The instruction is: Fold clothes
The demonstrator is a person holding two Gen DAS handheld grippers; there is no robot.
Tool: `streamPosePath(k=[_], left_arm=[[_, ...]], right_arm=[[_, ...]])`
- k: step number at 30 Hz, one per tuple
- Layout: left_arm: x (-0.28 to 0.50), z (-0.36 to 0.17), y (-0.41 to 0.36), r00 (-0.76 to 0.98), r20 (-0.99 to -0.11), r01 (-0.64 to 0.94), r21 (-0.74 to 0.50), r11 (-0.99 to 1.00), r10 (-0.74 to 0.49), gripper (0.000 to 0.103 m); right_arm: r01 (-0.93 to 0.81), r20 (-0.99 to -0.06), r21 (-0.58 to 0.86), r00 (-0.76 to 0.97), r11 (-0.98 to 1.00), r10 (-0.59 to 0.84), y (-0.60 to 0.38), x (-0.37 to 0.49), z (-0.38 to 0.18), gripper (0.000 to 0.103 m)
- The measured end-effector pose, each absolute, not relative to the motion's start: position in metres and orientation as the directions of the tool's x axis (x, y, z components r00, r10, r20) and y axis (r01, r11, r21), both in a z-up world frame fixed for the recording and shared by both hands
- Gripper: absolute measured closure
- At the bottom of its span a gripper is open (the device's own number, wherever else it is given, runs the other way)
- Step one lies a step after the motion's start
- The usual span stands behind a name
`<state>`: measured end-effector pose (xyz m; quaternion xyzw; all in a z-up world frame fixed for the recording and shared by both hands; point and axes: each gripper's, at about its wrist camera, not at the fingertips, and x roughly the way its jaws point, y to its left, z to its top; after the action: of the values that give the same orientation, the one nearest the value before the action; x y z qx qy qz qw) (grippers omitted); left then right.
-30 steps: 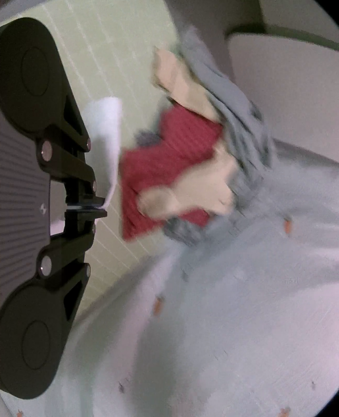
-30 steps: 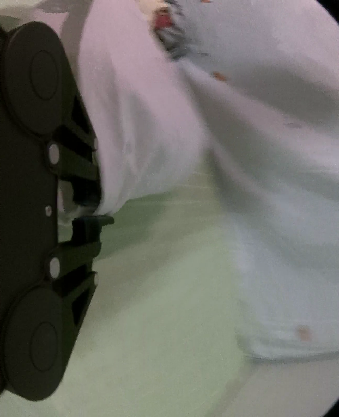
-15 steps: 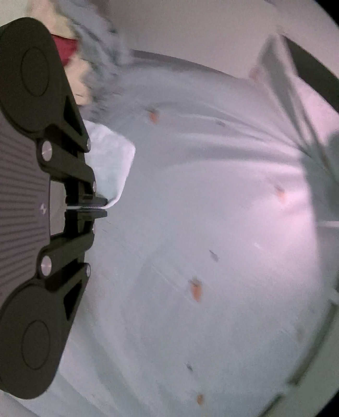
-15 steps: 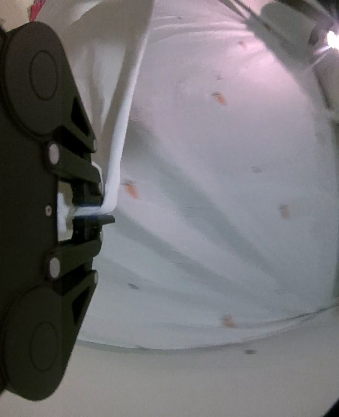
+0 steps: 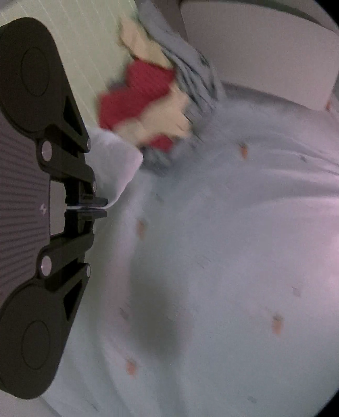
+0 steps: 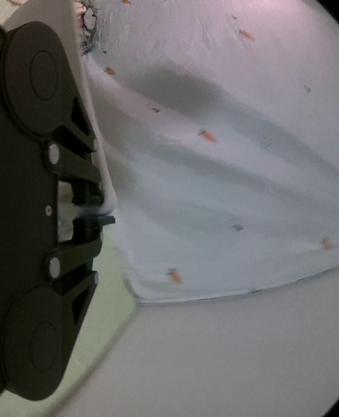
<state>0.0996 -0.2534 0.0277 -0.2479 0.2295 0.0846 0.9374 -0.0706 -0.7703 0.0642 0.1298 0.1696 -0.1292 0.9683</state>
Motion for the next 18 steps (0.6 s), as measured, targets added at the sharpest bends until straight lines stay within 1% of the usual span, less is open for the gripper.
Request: streamPosePath(k=[1, 4, 6, 8, 9, 10, 11, 12, 13, 14, 15, 16, 17, 18], left_arm=[[0.100, 0.021, -0.253, 0.867, -0.496, -0.291, -0.421, 0.859, 0.051, 0.102], [0.114, 0.013, -0.243, 0.848, -0.527, -0.334, -0.444, 0.831, 0.060, 0.102], [0.137, 0.015, -0.239, 0.854, -0.513, -0.344, -0.433, 0.833, 0.086, 0.102], [0.170, 0.020, -0.236, 0.872, -0.475, -0.337, -0.405, 0.850, 0.119, 0.102], [0.196, 0.016, -0.237, 0.878, -0.450, -0.349, -0.372, 0.860, 0.162, 0.101], [0.223, 0.010, -0.239, 0.880, -0.427, -0.365, -0.335, 0.869, 0.206, 0.101], [0.253, 0.001, -0.240, 0.866, -0.436, -0.392, -0.286, 0.874, 0.246, 0.100], [0.280, -0.011, -0.236, 0.827, -0.509, -0.416, -0.270, 0.868, 0.237, 0.099], [0.308, -0.022, -0.233, 0.783, -0.579, -0.438, -0.253, 0.863, 0.227, 0.099], [0.329, -0.033, -0.231, 0.745, -0.633, -0.453, -0.244, 0.858, 0.213, 0.099], [0.326, -0.042, -0.231, 0.745, -0.642, -0.446, -0.275, 0.852, 0.182, 0.099], [0.322, -0.051, -0.231, 0.745, -0.650, -0.440, -0.306, 0.844, 0.152, 0.097], [0.319, -0.061, -0.231, 0.744, -0.657, -0.433, -0.337, 0.836, 0.121, 0.089], [0.315, -0.071, -0.232, 0.737, -0.669, -0.429, -0.350, 0.833, 0.099, 0.085]], right_arm=[[0.290, -0.378, 0.197, 0.904, 0.937, -0.200, -0.772, -0.063, 0.062, 0.096], [0.228, -0.380, 0.079, 0.907, 0.970, -0.182, -0.768, -0.019, 0.074, 0.096], [0.172, -0.360, 0.043, 0.922, 0.984, -0.145, -0.768, 0.021, 0.081, 0.096], [0.126, -0.328, 0.037, 0.938, 0.991, -0.107, -0.770, 0.067, 0.080, 0.096], [0.114, -0.320, 0.044, 0.943, 0.992, -0.094, -0.771, 0.091, 0.077, 0.096], [0.122, -0.334, 0.062, 0.938, 0.991, -0.095, -0.774, 0.127, 0.068, 0.095], [0.157, -0.390, 0.042, 0.912, 0.987, -0.129, -0.772, 0.157, 0.056, 0.091], [0.191, -0.444, 0.020, 0.881, 0.981, -0.163, -0.771, 0.187, 0.044, 0.076], [0.219, -0.496, -0.009, 0.846, 0.976, -0.195, -0.769, 0.214, 0.033, 0.071], [0.224, -0.540, -0.053, 0.813, 0.973, -0.217, -0.762, 0.226, 0.025, 0.071], [0.199, -0.549, -0.072, 0.810, 0.977, -0.205, -0.756, 0.228, 0.020, 0.067], [0.163, -0.525, -0.070, 0.833, 0.984, -0.175, -0.751, 0.219, 0.015, 0.060], [0.140, -0.497, -0.074, 0.853, 0.987, -0.158, -0.748, 0.207, 0.007, 0.039], [0.139, -0.493, -0.093, 0.854, 0.986, -0.167, -0.747, 0.196, -0.002, 0.030]])
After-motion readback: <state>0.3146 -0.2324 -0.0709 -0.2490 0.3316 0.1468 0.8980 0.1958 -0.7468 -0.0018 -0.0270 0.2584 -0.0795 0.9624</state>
